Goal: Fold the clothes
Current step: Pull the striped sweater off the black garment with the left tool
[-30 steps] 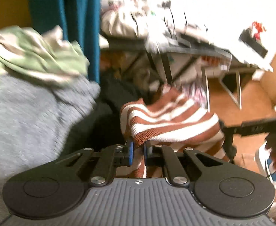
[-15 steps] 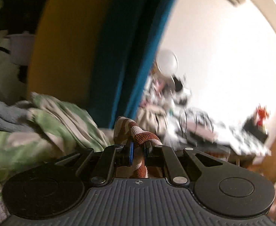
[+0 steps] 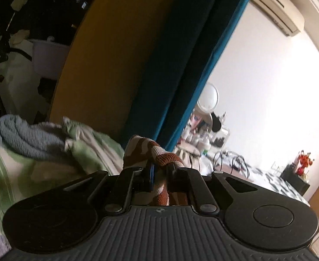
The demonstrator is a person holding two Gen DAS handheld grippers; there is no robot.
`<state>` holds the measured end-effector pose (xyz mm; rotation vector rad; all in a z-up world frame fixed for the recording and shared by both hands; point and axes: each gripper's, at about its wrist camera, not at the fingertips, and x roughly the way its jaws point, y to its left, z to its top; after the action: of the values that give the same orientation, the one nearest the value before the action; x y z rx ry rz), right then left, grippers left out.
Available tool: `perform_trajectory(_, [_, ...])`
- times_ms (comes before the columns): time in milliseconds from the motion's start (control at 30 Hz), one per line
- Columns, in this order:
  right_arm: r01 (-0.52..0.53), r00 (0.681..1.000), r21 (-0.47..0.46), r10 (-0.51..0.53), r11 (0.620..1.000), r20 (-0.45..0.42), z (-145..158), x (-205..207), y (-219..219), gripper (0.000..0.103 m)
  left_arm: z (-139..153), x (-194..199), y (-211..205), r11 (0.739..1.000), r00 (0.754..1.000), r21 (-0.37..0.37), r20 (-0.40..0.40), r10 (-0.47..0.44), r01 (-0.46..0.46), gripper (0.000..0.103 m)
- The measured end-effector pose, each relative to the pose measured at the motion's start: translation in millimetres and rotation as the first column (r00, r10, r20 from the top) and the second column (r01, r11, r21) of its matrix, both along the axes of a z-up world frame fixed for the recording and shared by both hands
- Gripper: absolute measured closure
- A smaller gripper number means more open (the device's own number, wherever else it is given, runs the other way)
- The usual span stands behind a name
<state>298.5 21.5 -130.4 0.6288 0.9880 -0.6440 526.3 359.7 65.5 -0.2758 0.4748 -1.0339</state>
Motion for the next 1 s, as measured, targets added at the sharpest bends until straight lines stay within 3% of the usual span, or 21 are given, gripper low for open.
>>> perform_trajectory(100, [0.01, 1.0, 0.018, -0.01, 1.0, 0.008, 0.6, 3.1, -0.1, 0.001, 11.9, 18.0, 4.8, 0.998, 0.999, -0.041, -0.017, 0.038, -0.039, 0.093])
perform_trajectory(200, [0.029, 0.999, 0.052, -0.03, 0.998, 0.017, 2.3, 7.0, 0.7, 0.001, 39.9, 33.9, 6.0, 0.992, 0.997, -0.093, 0.014, 0.082, -0.08, 0.093])
perform_trajectory(367, [0.074, 0.992, 0.164, -0.09, 0.984, 0.089, 9.9, 15.7, 3.0, 0.001, 108.2, 48.1, 0.6, 0.969, 0.981, -0.233, 0.154, 0.116, -0.078, 0.094])
perform_trajectory(500, [0.067, 0.993, 0.138, -0.08, 0.988, 0.09, 11.7, 27.9, 9.8, 0.001, 155.1, 61.0, -10.3, 0.956, 0.951, -0.288, 0.275, 0.141, -0.058, 0.093])
perform_trajectory(633, [0.077, 0.994, 0.133, -0.086, 0.988, 0.061, 2.5, 33.0, 15.8, 0.001, 147.0, 90.3, -35.2, 0.974, 0.942, -0.193, 0.287, 0.172, -0.119, 0.093])
perform_trajectory(767, [0.093, 0.995, 0.141, -0.097, 0.986, 0.022, -10.9, 27.7, 20.0, 0.001, 89.5, 132.1, -64.1, 0.981, 0.958, -0.016, 0.214, 0.192, -0.193, 0.093])
perform_trajectory(967, [0.137, 0.991, 0.125, -0.136, 0.983, -0.022, -21.8, 12.5, 18.4, 0.001, -3.5, 169.3, -90.7, 0.941, 0.973, 0.248, 0.074, 0.217, -0.229, 0.091])
perform_trajectory(1000, [0.145, 0.989, 0.123, -0.143, 0.982, -0.027, -23.2, 9.6, 17.2, 0.001, -14.7, 172.4, -91.1, 0.935, 0.974, 0.275, 0.03, 0.226, -0.226, 0.081])
